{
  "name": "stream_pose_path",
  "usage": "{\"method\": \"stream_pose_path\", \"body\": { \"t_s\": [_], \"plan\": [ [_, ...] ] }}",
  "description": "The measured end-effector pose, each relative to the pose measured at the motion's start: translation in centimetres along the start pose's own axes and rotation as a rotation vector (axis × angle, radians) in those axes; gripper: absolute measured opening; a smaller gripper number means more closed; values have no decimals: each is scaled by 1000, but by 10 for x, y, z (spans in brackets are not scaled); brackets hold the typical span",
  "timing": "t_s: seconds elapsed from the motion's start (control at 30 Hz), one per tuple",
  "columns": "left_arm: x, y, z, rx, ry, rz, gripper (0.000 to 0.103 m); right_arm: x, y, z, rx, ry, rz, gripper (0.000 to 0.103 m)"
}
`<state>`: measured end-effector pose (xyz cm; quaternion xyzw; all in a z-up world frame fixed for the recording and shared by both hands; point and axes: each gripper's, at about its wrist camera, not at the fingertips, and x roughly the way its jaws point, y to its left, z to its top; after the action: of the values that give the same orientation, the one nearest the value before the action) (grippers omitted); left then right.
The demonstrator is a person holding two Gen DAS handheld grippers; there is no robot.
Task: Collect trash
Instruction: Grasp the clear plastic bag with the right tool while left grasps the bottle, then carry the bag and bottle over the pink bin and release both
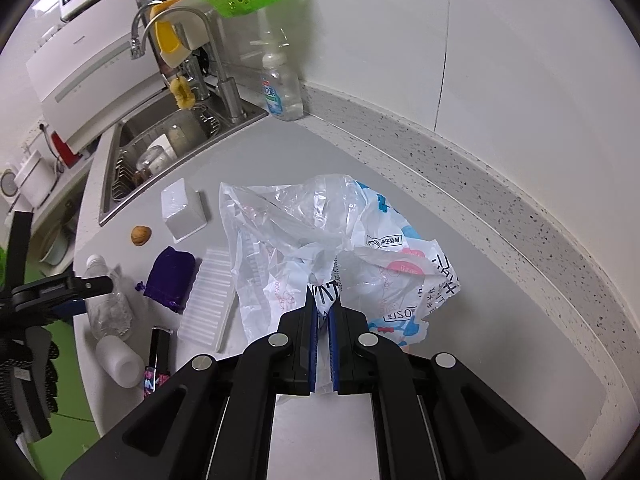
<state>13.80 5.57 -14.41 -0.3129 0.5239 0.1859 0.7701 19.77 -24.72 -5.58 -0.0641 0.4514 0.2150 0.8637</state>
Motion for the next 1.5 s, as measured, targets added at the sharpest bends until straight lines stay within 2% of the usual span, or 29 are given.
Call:
{"method": "stream_pose_path", "body": {
  "t_s": [0.03, 0.17, 0.37, 0.77, 1.17, 1.5],
  "plan": [
    [1, 0, 1, -5, 1, 2, 100, 0, -1, 0, 0, -2, 4, 4],
    [6, -4, 1, -24, 18, -9, 80, -1, -4, -1, -3, -6, 16, 4],
    [6, -8, 2, -29, 15, -2, 76, -5, -4, -2, -2, -11, 39, 4],
    [-10, -13, 4, 18, -30, -55, 60, -12, 5, 0, -5, -22, 58, 4],
    [-26, -6, 5, 77, -51, -87, 60, -17, 18, 0, -16, -30, 67, 4],
    [-73, 2, -1, 186, -138, -103, 60, -35, 53, 9, -82, -62, 97, 4]
  ]
}}
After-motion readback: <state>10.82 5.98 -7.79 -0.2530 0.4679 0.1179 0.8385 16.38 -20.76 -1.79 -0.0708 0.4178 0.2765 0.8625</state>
